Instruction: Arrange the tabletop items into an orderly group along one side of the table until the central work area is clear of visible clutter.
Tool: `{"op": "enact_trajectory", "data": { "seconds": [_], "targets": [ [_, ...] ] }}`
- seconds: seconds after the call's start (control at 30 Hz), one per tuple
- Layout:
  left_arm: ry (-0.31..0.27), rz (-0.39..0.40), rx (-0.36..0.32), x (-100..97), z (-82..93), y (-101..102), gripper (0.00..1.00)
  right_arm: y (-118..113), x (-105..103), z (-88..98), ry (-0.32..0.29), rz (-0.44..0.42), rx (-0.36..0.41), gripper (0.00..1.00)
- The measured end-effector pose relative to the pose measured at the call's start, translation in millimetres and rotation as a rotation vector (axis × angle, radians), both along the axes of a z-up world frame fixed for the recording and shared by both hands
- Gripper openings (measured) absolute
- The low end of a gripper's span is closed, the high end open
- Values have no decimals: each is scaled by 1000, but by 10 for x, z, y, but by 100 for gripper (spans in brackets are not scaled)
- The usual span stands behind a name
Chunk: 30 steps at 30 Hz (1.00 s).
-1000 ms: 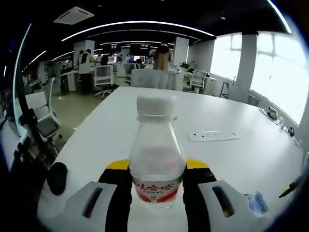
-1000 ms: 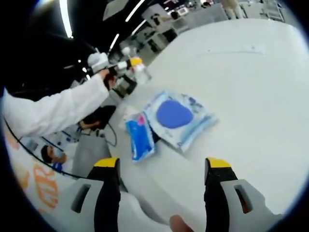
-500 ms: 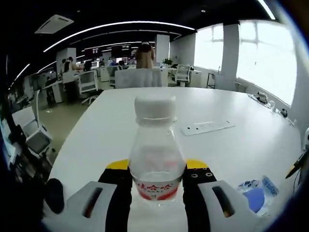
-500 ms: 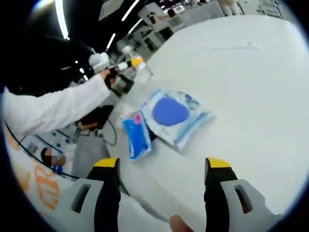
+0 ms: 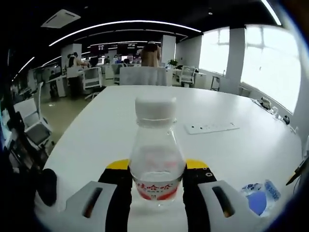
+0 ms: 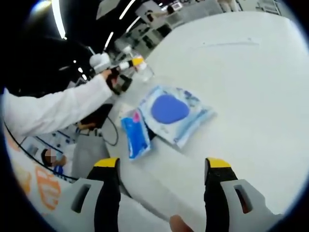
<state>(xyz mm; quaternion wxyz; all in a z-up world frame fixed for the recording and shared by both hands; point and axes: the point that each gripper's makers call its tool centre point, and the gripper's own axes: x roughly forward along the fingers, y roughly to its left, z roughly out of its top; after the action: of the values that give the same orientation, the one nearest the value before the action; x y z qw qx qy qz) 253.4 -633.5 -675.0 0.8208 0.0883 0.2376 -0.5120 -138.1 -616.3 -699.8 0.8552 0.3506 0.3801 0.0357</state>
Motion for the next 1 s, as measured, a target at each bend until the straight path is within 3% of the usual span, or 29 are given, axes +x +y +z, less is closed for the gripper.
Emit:
{"op": "enact_trajectory", "data": {
  "seconds": [0.57, 1.0],
  "targets": [
    [-30, 114, -27, -49, 5, 36, 40, -6, -14, -15, 6, -9, 13, 69],
    [-52, 125, -25, -94, -16, 77, 40, 18, -24, -26, 7, -2, 16, 69]
  ]
}}
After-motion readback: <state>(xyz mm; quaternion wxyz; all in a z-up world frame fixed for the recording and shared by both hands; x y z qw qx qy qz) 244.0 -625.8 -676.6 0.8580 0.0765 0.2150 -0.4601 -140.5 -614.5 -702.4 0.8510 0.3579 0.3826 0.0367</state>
